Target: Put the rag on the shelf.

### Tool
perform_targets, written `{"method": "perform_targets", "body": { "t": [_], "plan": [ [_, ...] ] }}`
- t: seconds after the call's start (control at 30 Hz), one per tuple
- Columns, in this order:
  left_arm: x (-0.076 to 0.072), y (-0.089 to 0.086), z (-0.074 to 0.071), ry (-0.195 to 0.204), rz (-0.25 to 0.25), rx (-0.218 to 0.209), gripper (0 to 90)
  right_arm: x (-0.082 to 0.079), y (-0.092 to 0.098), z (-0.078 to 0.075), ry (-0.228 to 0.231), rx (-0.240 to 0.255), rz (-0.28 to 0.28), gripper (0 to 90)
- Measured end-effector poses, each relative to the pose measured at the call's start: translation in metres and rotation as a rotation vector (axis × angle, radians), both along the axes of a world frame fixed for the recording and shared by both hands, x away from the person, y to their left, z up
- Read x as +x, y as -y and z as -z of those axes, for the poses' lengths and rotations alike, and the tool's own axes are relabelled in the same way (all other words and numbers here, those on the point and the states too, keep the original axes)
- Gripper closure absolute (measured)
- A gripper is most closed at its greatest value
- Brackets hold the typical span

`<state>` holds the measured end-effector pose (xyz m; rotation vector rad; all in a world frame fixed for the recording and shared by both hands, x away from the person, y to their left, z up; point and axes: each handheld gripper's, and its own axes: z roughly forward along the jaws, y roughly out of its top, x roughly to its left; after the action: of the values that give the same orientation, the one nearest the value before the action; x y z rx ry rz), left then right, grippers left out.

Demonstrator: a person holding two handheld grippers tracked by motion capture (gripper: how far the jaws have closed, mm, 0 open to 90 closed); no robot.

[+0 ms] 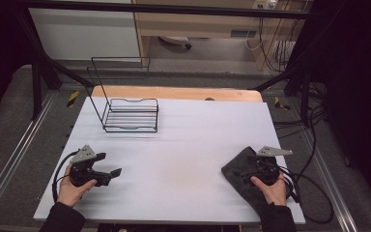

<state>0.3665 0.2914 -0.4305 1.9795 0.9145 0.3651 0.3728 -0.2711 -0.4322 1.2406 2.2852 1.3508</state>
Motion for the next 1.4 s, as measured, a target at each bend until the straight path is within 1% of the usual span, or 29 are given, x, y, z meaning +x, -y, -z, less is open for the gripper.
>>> {"method": "perform_targets", "body": {
  "t": [0.07, 0.2, 0.33, 0.43, 0.6, 0.63, 0.73, 0.87, 0.97, 1.0, 1.07, 1.17, 1.23, 1.27, 1.3, 1.4],
  "plan": [
    [0.000, 0.000, 0.000, -0.001, 0.001, -0.003, 7.1, 0.000, 0.000, 0.000, -0.003, -0.001, 0.003, 1.1],
    [0.000, 0.001, 0.001, -0.005, 0.007, 0.006, 7.1, 0.000, -0.001, 0.000, -0.002, -0.003, 0.003, 1.4],
    [0.000, 0.001, 0.001, -0.011, 0.007, -0.004, 7.3, -0.001, -0.002, 0.000, -0.002, 0.000, 0.009, 1.9],
    [0.000, 0.001, 0.003, -0.013, 0.006, 0.004, 7.5, -0.001, -0.003, 0.001, -0.007, -0.014, 0.015, 2.2],
    [0.000, 0.001, 0.003, -0.016, 0.002, -0.002, 7.5, 0.000, -0.011, 0.001, -0.019, -0.037, 0.007, 3.8],
    [0.000, 0.001, 0.003, -0.016, 0.000, 0.001, 7.5, 0.000, -0.014, 0.000, -0.026, -0.043, 0.006, 4.6],
    [0.000, 0.001, 0.004, -0.017, -0.002, 0.000, 7.5, 0.000, -0.021, 0.000, -0.017, -0.063, -0.008, 7.5],
    [-0.001, 0.002, 0.004, -0.017, 0.000, 0.001, 7.3, 0.001, -0.029, 0.001, -0.022, -0.080, -0.011, 11.7],
    [-0.001, 0.002, 0.003, -0.016, 0.000, 0.002, 7.3, 0.001, -0.034, 0.003, -0.020, -0.109, -0.028, 16.1],
    [-0.001, 0.002, 0.003, -0.016, -0.003, 0.003, 7.3, 0.001, -0.036, 0.003, -0.019, -0.120, -0.031, 18.8],
    [-0.001, 0.002, 0.003, -0.016, -0.006, -0.001, 7.3, 0.000, -0.040, 0.003, -0.007, -0.138, -0.033, 27.7],
    [-0.001, 0.001, 0.003, -0.014, -0.009, -0.003, 7.4, -0.001, -0.044, 0.005, -0.023, -0.147, -0.044, 34.3],
    [-0.001, 0.000, 0.003, -0.016, -0.008, -0.002, 7.4, -0.001, -0.047, 0.007, -0.018, -0.189, -0.052, 39.2],
    [-0.001, 0.000, 0.003, -0.016, -0.008, -0.001, 7.4, -0.001, -0.048, 0.008, -0.011, -0.206, -0.044, 42.9],
    [-0.001, 0.001, 0.003, -0.016, -0.009, 0.000, 7.4, -0.001, -0.049, 0.008, -0.013, -0.213, -0.039, 46.1],
    [-0.001, 0.001, 0.004, -0.018, -0.010, 0.003, 7.6, -0.001, -0.051, 0.008, -0.006, -0.218, -0.030, 54.6]
  ]
}}
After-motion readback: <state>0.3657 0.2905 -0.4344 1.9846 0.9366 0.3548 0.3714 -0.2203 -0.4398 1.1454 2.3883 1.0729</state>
